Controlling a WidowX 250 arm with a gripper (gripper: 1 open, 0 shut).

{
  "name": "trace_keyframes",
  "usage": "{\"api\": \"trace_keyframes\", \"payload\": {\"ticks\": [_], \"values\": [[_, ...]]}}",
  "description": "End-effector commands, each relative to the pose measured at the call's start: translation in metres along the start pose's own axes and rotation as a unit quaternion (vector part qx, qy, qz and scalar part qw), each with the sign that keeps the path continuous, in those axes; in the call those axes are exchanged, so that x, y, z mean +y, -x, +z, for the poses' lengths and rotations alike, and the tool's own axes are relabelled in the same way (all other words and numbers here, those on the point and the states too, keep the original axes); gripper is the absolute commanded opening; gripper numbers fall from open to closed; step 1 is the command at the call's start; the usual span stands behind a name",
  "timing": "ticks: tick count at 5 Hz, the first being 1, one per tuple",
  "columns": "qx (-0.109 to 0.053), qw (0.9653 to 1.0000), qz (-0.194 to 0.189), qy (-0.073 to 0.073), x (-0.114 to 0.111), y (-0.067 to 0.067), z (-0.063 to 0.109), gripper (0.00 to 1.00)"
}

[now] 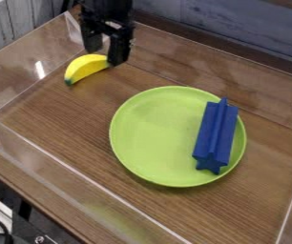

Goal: Put the banana in the green plate

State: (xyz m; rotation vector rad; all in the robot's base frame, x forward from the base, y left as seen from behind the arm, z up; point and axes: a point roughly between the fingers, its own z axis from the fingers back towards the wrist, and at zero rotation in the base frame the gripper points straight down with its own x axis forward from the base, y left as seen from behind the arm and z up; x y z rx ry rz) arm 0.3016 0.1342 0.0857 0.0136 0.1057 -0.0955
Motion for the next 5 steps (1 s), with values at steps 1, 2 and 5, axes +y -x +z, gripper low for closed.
{"api": "trace_keyframes", "payload": {"ticks": [1,2,5], "values": [[-0.027,0.9994,0.011,-0.02,0.025,-0.009,0.008,1.0],[-0.025,0.9993,0.018,-0.021,0.041,-0.015,-0.003,1.0],[-0.015,0.9994,0.028,-0.017,0.061,-0.026,-0.028,1.0]]}}
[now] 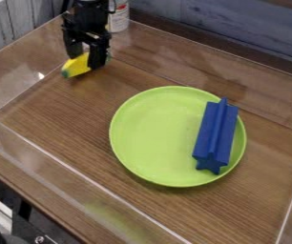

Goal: Put the banana in the green plate

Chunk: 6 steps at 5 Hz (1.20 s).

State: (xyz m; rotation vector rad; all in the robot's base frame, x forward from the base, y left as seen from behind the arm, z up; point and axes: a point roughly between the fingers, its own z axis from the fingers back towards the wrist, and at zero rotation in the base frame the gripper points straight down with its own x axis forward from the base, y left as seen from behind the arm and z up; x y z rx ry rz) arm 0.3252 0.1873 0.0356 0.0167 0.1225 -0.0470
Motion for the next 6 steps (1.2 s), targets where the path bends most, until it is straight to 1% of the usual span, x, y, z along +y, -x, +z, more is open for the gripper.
{"api": "trace_keyframes", "payload": {"ticks": [1,2,3,4,6], "values": [[-0.024,0.9996,0.006,-0.012,0.0087,-0.0046,0.0139,1.0],[-0.024,0.9997,0.008,-0.007,0.0103,-0.0068,0.0092,1.0],[-0.028,0.9996,0.01,-0.003,0.0108,-0.0079,0.0076,0.0],[-0.033,0.9994,0.012,0.004,0.0102,-0.0084,0.0106,0.0],[-0.039,0.9991,0.012,0.014,0.0109,-0.0117,0.0114,0.0]]}}
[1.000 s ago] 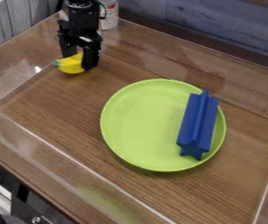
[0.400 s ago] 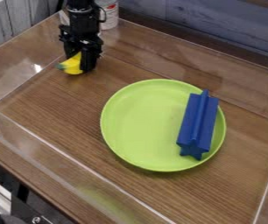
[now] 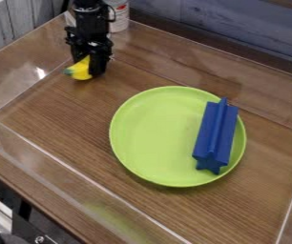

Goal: Put the banana in the green plate

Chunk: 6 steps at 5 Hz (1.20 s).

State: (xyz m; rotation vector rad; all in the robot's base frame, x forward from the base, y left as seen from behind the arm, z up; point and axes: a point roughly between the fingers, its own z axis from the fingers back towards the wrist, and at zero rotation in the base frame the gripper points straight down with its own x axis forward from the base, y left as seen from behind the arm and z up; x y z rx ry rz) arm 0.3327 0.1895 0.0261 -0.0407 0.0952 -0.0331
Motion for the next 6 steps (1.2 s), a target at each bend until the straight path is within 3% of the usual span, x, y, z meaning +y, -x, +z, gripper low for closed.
{"api": "trace_keyframes", "payload": {"ticks": [1,3,6], "values": [[-0.027,0.9996,0.006,-0.01,0.008,-0.005,0.021,0.0],[-0.029,0.9996,0.006,-0.001,0.008,-0.008,0.02,0.0],[-0.044,0.9989,0.014,0.011,-0.021,0.0,0.061,0.0]]}}
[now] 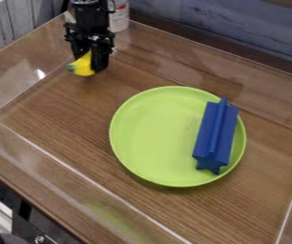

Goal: Put the banana in the green plate

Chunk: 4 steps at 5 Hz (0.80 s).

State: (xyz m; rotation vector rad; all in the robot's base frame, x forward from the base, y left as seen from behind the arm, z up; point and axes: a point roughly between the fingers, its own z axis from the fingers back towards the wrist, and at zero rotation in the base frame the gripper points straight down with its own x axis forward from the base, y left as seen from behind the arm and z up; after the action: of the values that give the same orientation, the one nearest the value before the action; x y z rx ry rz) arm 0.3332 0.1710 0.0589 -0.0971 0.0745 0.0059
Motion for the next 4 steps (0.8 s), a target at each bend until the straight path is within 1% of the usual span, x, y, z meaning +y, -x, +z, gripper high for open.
{"api": "trace_keyframes", "payload": {"ticks": [1,2,3,4], "values": [[-0.042,0.999,-0.012,-0.012,-0.02,0.001,0.044,0.0],[-0.045,0.9984,-0.034,-0.006,-0.052,0.011,0.053,0.0],[-0.043,0.9972,-0.061,0.001,-0.084,0.023,0.055,0.0],[-0.043,0.9954,-0.085,0.008,-0.109,0.035,0.056,0.0]]}}
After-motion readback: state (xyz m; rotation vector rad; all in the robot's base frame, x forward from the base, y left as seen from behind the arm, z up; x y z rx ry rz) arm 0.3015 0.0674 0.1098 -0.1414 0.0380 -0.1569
